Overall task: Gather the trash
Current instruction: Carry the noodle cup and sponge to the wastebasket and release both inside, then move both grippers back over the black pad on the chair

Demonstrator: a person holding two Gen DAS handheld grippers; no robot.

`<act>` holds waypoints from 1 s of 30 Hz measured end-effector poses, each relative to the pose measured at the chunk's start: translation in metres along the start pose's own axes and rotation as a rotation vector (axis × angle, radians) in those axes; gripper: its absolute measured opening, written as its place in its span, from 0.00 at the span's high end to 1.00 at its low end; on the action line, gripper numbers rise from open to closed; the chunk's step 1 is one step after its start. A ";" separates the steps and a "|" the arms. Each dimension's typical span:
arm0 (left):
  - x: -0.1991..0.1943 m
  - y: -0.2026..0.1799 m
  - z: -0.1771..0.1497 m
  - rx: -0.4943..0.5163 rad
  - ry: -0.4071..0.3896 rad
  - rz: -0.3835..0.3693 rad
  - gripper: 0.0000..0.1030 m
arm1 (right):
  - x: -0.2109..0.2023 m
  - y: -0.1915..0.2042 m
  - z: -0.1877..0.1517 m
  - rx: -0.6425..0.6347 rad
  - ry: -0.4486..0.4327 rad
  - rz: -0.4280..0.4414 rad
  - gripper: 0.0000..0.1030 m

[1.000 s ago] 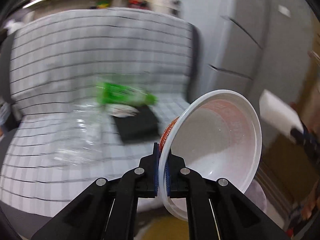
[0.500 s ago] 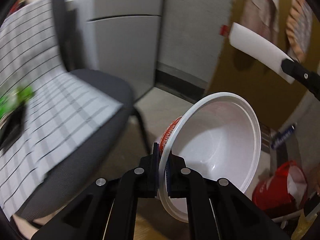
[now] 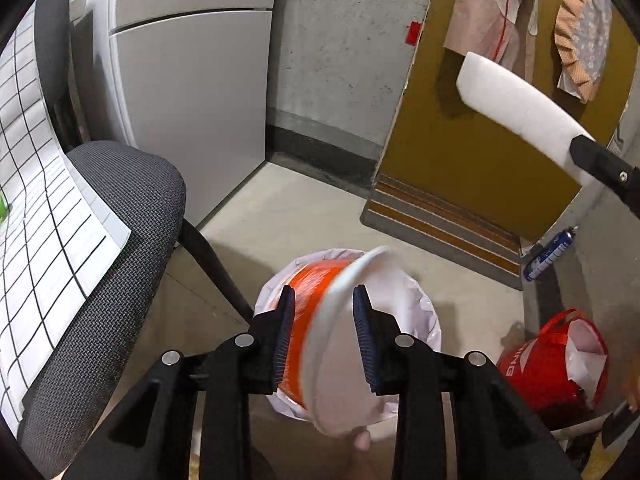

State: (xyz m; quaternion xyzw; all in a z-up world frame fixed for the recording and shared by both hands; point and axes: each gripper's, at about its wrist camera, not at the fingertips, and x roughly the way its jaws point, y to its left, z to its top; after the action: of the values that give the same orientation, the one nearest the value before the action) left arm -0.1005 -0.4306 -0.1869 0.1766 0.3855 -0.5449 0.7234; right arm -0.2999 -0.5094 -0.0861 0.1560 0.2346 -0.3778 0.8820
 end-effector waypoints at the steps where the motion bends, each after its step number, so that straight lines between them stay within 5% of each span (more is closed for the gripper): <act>1: 0.002 -0.001 0.002 0.000 0.001 -0.013 0.67 | -0.001 0.002 0.000 -0.005 -0.003 0.000 0.65; 9: -0.006 -0.008 0.017 0.013 -0.035 -0.018 0.64 | -0.004 -0.002 0.002 -0.023 -0.003 -0.021 0.65; 20: -0.065 0.063 -0.003 -0.135 -0.105 0.175 0.61 | 0.045 0.022 -0.039 -0.048 0.177 0.015 0.62; 23: -0.079 0.079 -0.013 -0.167 -0.117 0.208 0.61 | 0.062 0.030 -0.049 -0.032 0.249 0.032 0.52; 25: -0.086 0.084 -0.018 -0.181 -0.126 0.224 0.61 | 0.062 0.034 -0.048 -0.022 0.253 0.039 0.44; 30: -0.102 0.096 -0.025 -0.211 -0.148 0.239 0.61 | 0.043 0.046 -0.029 -0.041 0.186 0.053 0.44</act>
State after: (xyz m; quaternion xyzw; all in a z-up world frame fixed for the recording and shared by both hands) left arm -0.0321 -0.3137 -0.1422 0.1037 0.3626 -0.4229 0.8240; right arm -0.2485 -0.4908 -0.1288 0.1785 0.3188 -0.3336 0.8690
